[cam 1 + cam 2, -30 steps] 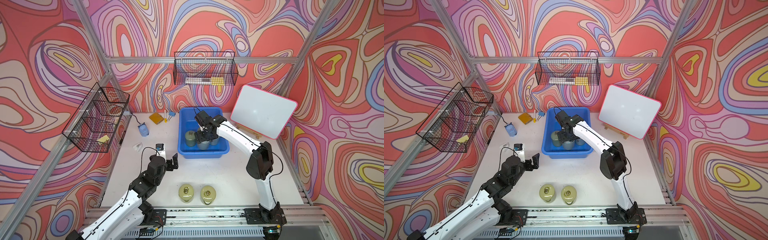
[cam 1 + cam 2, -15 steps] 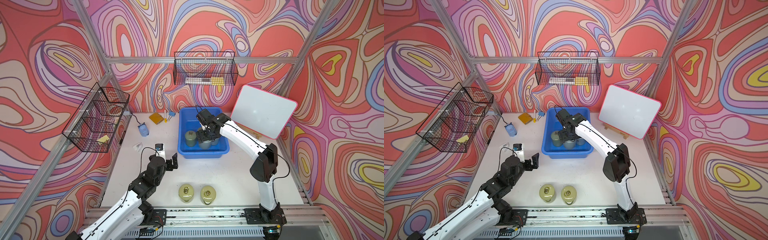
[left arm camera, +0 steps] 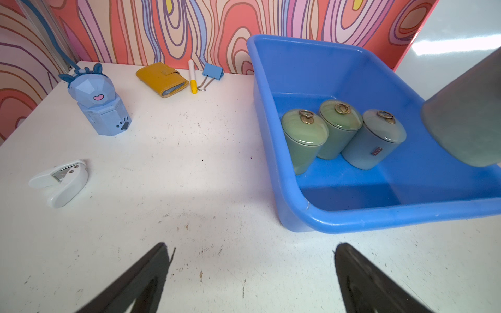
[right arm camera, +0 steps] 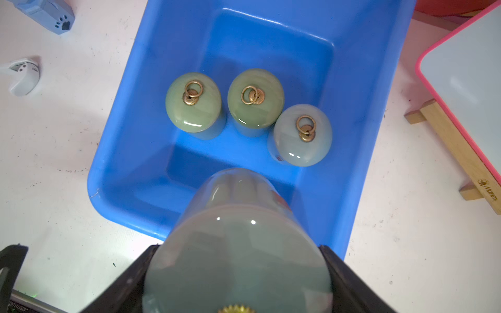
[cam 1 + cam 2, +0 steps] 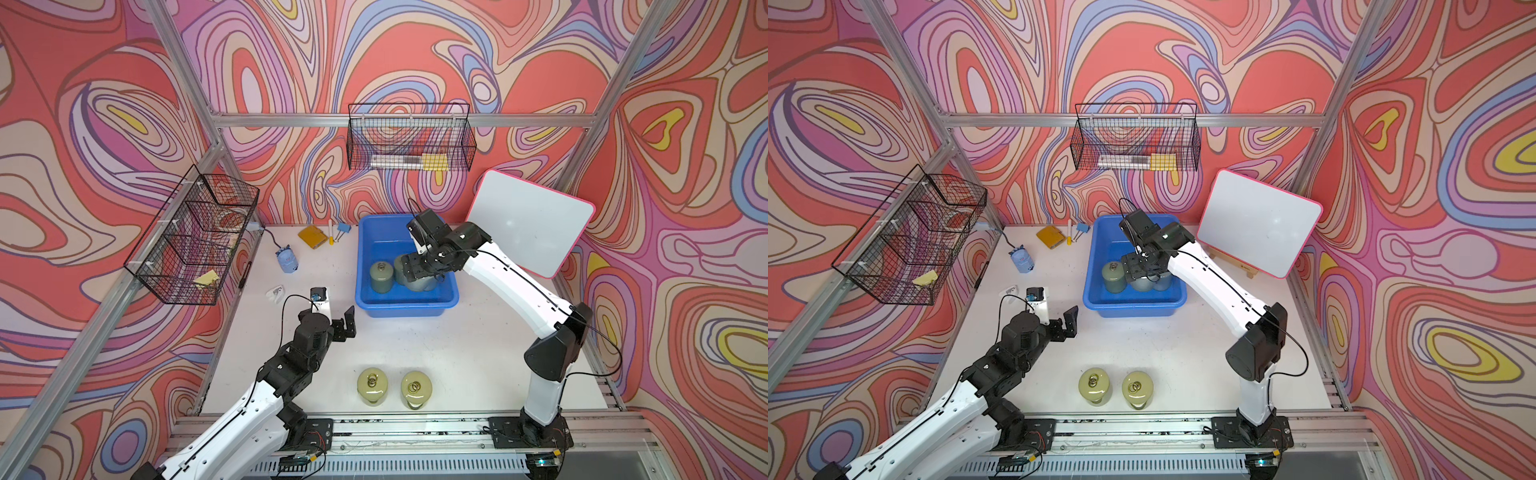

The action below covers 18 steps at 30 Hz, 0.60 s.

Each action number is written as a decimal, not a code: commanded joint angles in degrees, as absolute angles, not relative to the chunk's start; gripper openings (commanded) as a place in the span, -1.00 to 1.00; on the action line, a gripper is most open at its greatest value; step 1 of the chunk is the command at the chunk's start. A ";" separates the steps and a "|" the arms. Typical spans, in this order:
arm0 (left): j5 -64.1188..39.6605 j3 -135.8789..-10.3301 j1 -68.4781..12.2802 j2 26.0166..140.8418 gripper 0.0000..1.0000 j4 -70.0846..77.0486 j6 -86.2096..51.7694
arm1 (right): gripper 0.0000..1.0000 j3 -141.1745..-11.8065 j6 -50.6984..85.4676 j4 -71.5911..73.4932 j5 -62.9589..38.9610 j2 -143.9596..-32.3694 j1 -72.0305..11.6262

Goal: Take the tea canister out of the basket
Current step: Place the tea canister at the center of the board.

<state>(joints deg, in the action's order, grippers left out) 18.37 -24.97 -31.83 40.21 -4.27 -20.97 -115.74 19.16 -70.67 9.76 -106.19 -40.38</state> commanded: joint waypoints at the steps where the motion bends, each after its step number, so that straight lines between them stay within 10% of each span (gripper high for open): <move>1: 19.26 -24.16 -31.46 39.64 0.98 -3.46 -20.35 | 0.29 -113.52 20.62 -70.05 12.09 -101.87 -40.95; 18: 19.96 -23.53 -31.49 38.41 0.98 -3.11 -20.30 | 0.29 -97.04 28.11 -72.03 15.46 -85.63 -44.81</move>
